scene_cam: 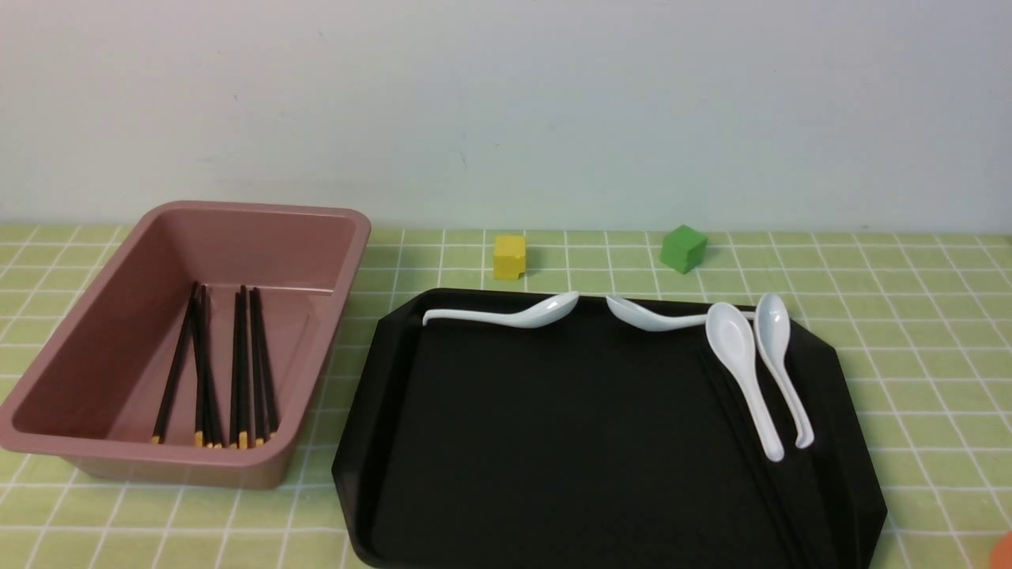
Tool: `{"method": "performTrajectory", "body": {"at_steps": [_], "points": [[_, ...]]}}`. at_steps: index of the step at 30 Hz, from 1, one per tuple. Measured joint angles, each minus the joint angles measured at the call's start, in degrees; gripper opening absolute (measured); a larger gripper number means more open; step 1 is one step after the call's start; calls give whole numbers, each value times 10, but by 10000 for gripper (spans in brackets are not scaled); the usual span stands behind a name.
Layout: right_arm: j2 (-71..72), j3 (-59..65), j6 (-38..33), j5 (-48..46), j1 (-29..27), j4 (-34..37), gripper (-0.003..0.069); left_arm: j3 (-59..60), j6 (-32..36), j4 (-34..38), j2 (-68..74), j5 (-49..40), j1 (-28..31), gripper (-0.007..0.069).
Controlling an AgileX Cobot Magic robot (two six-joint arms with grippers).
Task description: On green tablecloth take chopsticks from black tray and put them in box.
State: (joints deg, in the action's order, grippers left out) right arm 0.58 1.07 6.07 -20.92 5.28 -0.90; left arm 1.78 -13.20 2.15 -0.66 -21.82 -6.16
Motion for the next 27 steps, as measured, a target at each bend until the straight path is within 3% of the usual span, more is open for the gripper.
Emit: {"method": "performTrajectory", "body": {"at_steps": [27], "points": [[0, 0, 0, 0, 0, 0, 150, 0, 0, 0, 0, 0, 0, 239]]}}
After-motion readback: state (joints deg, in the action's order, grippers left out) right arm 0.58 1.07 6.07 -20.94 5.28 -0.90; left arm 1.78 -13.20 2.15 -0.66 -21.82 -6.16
